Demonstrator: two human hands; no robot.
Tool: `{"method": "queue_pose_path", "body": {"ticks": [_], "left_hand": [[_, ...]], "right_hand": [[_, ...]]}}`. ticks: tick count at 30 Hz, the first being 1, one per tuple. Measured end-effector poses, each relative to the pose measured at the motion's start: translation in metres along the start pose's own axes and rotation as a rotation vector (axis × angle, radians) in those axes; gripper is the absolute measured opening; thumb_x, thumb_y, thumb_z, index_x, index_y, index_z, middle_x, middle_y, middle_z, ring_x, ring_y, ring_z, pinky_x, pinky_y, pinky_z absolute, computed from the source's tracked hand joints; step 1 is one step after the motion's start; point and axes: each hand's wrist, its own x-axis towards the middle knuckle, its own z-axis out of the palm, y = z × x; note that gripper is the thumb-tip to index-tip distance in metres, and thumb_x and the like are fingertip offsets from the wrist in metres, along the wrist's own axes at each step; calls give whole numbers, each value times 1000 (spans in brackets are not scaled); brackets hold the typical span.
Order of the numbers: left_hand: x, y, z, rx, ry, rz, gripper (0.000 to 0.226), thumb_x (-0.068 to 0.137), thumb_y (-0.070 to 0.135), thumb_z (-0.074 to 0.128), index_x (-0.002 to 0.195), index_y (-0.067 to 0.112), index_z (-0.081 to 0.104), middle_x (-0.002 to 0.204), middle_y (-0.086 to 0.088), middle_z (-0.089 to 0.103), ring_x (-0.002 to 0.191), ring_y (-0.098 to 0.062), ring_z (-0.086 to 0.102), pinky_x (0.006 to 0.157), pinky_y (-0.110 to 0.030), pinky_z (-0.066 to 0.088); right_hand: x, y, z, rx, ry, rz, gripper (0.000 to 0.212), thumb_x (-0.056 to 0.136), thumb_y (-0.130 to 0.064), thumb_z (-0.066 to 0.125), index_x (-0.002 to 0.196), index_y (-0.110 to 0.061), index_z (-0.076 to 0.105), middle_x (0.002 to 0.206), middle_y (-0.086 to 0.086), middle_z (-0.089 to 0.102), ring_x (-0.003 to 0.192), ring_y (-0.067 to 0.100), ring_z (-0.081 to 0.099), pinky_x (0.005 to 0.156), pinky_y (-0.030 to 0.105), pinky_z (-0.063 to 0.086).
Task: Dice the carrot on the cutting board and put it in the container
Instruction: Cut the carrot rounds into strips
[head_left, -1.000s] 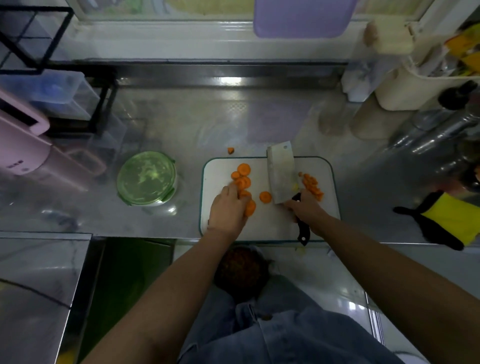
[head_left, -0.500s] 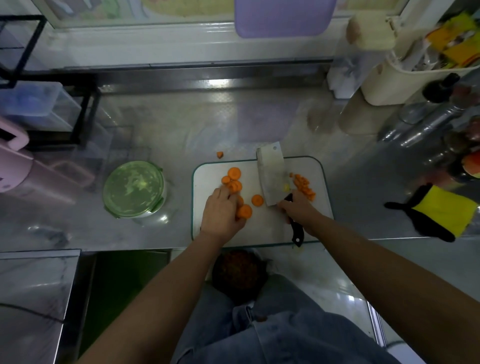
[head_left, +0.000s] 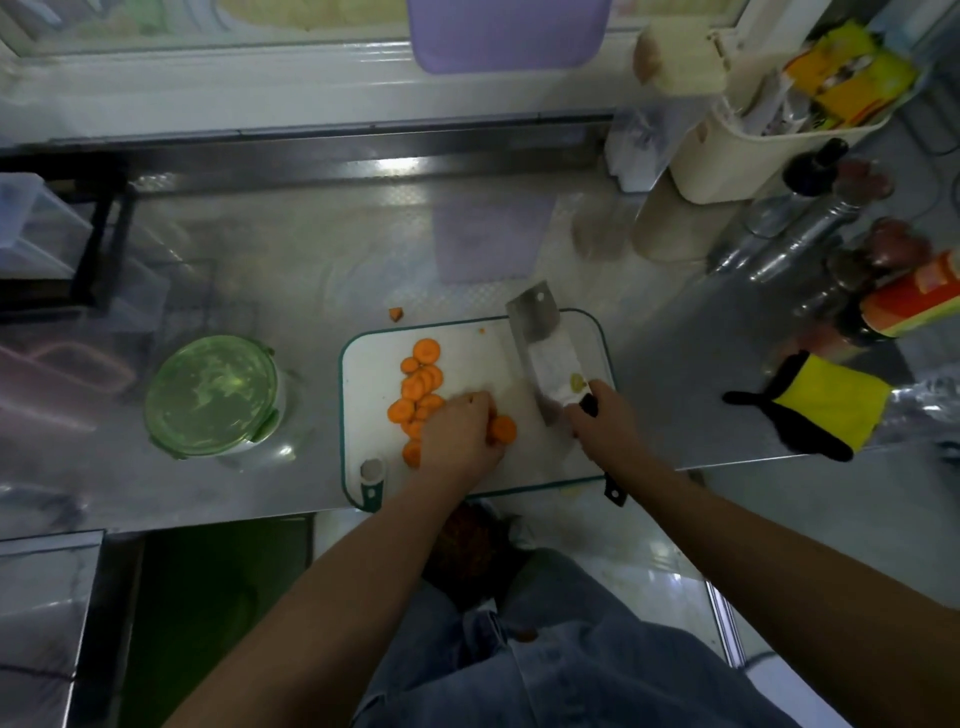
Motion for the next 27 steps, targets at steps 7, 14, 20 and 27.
{"method": "queue_pose_path", "body": {"ticks": [7,14,20,27], "left_hand": [[-8,11,7,-236,88,-212,27,83,41,64,90,17,53,83,-2,63,77,-21,61,62,-33,47],[-3,15,7,-388,68,-413,22,81,33,71,84,12,63,76,-3,64,74,-21,61,59,-26,38],[5,23,14,-485,54,-445,20,81,33,70,88,15,70,86,-2,71,80,-19,65,60,-23,36],[14,43,18,-516,33,-514,17,79,30,71,89,16,73,91,-1,67,87,-21,64,65,-26,42]], "right_hand": [[-12,-6,14,-157,-42,-79,20,81,-24,58,82,-4,54,70,13,56,67,29,54,59,36,37],[-19,-6,24,-230,-56,-226,25,87,-17,59,73,-11,40,66,2,41,60,17,39,51,26,22],[-23,-4,13,-335,-51,-283,25,83,-16,61,73,-12,39,67,-2,37,61,16,37,54,29,20],[-21,9,2,-384,-39,-185,20,91,-27,54,82,-12,43,67,-1,43,64,21,47,58,31,31]]}}
